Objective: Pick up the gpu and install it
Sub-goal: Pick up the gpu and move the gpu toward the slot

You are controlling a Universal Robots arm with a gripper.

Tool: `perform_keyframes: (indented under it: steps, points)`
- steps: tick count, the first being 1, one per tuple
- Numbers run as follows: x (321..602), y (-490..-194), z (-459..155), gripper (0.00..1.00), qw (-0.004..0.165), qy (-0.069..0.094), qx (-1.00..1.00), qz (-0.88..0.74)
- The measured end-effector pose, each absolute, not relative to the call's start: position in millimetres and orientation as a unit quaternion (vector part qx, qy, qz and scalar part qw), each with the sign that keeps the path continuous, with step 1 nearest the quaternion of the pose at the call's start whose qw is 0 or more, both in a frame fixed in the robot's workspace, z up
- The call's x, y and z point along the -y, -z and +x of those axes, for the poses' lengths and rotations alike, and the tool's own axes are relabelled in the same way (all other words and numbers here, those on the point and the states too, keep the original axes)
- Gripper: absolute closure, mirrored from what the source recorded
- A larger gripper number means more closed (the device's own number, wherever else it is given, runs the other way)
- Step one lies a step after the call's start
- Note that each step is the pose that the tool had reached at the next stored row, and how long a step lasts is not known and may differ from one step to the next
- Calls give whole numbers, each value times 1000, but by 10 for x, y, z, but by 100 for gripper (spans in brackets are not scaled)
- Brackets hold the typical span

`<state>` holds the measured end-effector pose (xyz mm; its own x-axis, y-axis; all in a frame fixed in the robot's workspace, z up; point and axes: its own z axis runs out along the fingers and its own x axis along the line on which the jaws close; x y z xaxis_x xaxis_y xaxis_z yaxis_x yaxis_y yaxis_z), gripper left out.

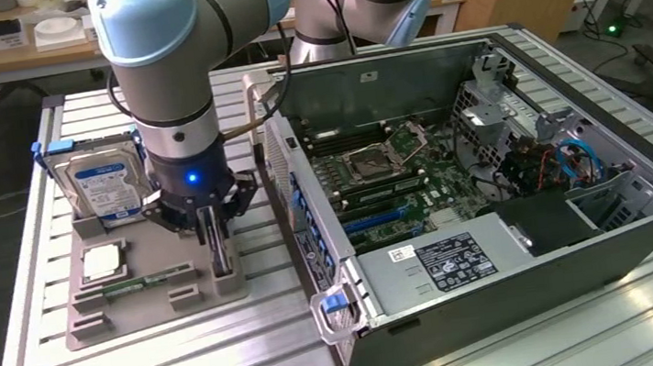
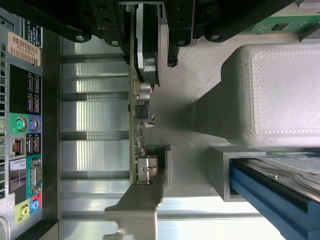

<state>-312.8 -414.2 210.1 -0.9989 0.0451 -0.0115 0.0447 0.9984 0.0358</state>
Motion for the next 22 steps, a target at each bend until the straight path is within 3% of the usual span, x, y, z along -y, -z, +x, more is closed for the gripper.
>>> perform_keyframes:
  steps: [2,3,22]
  points:
    - [4142,-2101,-3128,64,6,-18,-1000,22]
    - [4142,-2101,-3128,71,6,-18,-1000,22]
    - [4141,-2105,-3127,72,6,-18,-1000,22]
